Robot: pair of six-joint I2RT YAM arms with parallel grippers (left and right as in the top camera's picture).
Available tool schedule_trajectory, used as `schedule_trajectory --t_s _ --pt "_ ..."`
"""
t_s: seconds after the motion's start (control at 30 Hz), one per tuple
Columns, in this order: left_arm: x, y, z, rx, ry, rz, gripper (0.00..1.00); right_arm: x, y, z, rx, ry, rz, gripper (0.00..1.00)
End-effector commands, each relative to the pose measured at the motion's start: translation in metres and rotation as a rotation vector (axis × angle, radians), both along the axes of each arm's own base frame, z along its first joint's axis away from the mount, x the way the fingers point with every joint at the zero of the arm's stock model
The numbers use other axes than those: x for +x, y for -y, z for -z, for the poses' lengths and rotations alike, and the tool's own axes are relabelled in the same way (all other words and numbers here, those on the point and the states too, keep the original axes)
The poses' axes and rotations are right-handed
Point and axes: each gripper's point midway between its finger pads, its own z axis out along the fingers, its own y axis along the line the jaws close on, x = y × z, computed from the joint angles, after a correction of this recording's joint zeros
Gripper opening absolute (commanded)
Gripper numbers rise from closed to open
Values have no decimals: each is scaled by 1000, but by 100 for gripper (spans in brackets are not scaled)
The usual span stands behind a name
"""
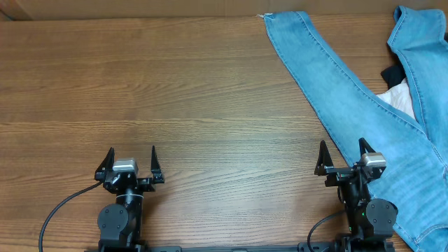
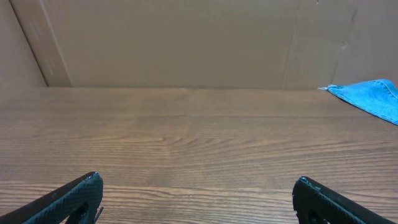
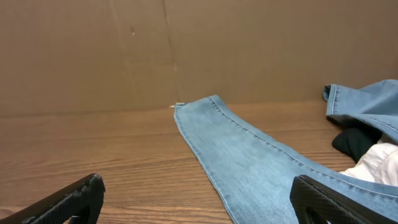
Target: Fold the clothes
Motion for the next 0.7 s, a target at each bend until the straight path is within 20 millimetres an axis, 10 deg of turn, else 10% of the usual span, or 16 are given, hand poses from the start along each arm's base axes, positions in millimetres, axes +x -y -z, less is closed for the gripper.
schedule_trajectory --t_s 0.0,0.67 --pt "0 2 -1 15 6 10 100 0 0 3 0 0 2 100" --pt "-1 6 -13 -118 36 30 100 -4 2 0 163 -55 20 100"
